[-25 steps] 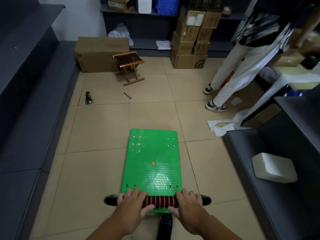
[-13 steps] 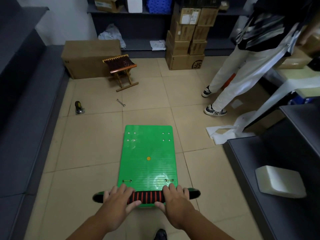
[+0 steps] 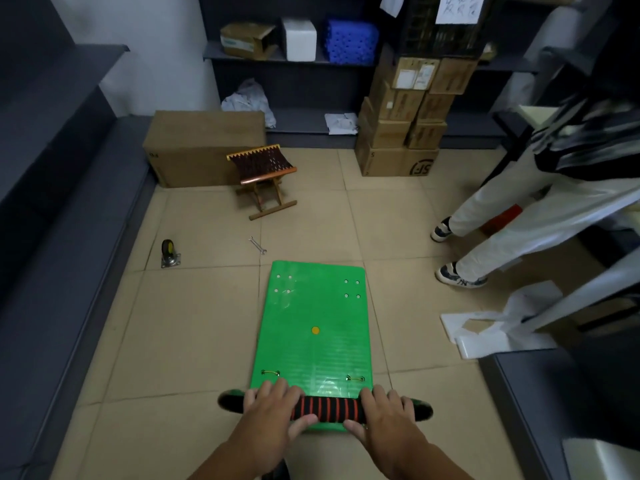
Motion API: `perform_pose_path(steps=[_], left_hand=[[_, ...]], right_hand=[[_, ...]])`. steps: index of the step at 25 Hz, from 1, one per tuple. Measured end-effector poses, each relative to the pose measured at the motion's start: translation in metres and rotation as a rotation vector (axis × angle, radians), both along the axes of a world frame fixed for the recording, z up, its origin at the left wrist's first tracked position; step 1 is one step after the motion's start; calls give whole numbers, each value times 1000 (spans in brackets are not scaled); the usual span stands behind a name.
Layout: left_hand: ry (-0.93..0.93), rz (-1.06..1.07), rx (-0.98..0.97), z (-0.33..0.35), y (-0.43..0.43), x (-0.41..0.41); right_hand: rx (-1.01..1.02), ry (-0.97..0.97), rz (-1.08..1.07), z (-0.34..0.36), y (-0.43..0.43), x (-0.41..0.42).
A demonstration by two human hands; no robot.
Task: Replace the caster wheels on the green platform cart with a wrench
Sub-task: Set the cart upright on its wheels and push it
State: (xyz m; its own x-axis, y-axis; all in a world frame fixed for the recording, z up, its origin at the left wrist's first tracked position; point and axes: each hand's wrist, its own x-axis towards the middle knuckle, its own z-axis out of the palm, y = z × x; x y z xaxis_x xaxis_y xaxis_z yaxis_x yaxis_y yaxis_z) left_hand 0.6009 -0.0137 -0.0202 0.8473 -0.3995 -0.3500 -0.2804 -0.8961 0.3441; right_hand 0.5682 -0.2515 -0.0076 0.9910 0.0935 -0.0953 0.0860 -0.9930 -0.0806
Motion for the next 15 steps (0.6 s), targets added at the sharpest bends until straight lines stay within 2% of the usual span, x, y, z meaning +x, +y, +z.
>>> perform_pose_path(steps=[2,4,8,15], left_hand=[[76,-19,15,10,-6,39],[-4,16,2,9,-14,78],[67,-1,74,10,-24,141],[24,74,79,8,-40,249]], right_hand=[[11,-4,-11,5,-4,39],[14,28,-7,7,-10,74],[-1,79,14,3,-18,133],[53,127,3,4,-34,249]])
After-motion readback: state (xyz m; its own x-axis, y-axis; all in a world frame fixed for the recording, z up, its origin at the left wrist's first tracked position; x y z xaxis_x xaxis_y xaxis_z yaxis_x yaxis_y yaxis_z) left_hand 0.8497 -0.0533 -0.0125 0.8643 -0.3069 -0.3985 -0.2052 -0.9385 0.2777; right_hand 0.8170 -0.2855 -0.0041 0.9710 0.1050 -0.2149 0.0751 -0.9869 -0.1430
